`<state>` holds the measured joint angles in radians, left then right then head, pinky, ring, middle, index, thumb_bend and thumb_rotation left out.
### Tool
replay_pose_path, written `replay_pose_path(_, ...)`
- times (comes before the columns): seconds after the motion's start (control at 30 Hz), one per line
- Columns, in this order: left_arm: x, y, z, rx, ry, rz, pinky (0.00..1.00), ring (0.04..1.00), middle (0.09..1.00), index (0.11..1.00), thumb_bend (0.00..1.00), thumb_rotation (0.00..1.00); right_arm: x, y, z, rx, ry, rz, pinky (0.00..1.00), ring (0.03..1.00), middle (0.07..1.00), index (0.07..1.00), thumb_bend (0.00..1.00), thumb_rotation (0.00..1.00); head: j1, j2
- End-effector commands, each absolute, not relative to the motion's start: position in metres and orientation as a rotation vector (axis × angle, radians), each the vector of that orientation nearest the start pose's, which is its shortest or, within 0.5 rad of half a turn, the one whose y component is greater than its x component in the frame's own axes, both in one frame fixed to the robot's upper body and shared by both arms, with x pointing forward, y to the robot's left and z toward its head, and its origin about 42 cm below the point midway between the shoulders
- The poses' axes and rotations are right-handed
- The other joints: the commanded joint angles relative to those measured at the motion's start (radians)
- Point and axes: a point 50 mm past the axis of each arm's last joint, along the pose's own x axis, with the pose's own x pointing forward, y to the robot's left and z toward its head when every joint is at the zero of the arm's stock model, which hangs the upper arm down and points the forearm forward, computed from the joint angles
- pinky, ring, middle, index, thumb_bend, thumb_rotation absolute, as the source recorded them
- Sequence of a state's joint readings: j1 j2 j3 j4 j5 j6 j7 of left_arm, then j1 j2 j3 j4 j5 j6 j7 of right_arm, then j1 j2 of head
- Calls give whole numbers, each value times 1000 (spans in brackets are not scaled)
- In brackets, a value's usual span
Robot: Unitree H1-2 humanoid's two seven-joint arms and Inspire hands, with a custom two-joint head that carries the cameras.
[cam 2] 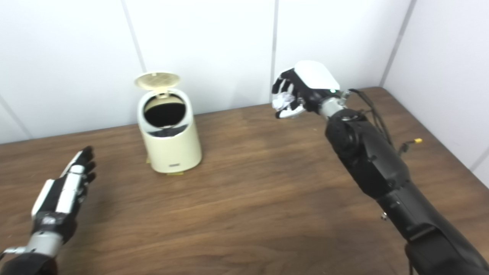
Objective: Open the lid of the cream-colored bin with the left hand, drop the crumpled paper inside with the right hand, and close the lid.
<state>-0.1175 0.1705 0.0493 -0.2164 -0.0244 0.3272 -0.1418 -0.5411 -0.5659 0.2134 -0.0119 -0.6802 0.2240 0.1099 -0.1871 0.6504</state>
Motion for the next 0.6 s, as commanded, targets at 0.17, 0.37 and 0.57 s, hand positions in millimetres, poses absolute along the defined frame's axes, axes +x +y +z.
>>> replay_pose_path(0.17,319,247,182,163,-87,-99,999,982,980,1000,567,884,416,-238,354,-1188,-641,-33,324,377,505,524,494,0,66,-11)
replay_pose_path(0.37,319,239,173,196,-72,-107,998,993,981,997,593,919,419,-187,362,-1090,-760,10,329,382,509,530,494,0,103,-23)
replay_pose_path(0.57,320,231,171,199,-65,-102,1000,995,974,986,609,927,427,-147,363,-1021,-853,24,307,385,509,542,491,0,125,-31)
